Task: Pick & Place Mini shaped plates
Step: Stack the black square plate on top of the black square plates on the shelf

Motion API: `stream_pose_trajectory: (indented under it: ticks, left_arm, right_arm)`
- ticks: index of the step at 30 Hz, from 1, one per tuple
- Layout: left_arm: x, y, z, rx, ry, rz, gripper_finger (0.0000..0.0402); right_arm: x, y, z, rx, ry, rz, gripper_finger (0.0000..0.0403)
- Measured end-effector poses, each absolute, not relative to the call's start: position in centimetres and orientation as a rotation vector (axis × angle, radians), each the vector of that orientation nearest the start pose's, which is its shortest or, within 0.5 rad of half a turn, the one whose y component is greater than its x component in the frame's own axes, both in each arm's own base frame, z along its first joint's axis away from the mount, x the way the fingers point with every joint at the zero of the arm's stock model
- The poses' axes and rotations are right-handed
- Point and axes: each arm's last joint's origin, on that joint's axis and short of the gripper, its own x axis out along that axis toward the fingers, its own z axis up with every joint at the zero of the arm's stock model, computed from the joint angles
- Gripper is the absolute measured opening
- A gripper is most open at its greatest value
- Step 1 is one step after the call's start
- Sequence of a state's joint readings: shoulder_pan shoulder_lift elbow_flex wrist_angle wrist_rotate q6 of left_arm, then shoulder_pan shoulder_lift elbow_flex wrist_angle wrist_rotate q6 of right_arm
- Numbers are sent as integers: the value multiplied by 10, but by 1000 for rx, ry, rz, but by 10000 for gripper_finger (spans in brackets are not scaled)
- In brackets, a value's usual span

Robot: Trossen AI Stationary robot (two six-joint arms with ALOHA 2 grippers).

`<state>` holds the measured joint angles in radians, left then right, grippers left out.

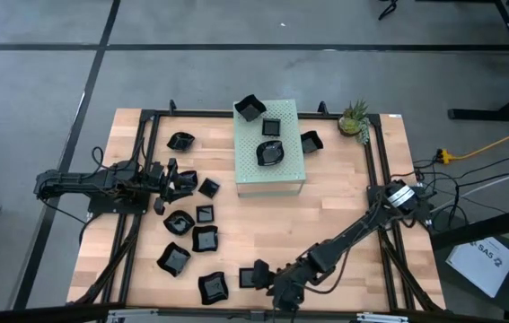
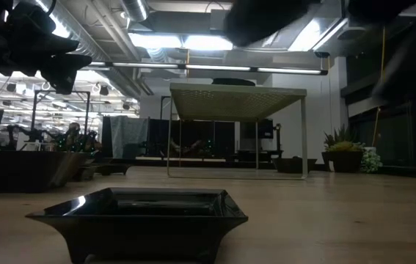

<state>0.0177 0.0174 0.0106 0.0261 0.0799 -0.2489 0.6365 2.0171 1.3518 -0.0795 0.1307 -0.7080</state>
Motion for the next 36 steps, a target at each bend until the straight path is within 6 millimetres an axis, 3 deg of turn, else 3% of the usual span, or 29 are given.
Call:
stream_pose_trajectory:
  ticks: [9, 16, 32, 36]
  left_arm:
    - [98, -1, 168, -248, -11, -64, 152]
    - [98, -1, 168, -248, -11, -64, 152]
    - [98, -1, 168, -248, -11, -64, 152]
    - [98, -1, 168, -248, -12, -65, 152]
  right_arm:
    - [370, 241, 136, -989, 582, 686, 185]
    - [377, 234, 129, -1007, 599, 619, 176]
    - [380, 227, 126, -997, 623, 622, 11]
    - [379, 226, 126, -1002, 636, 623, 12]
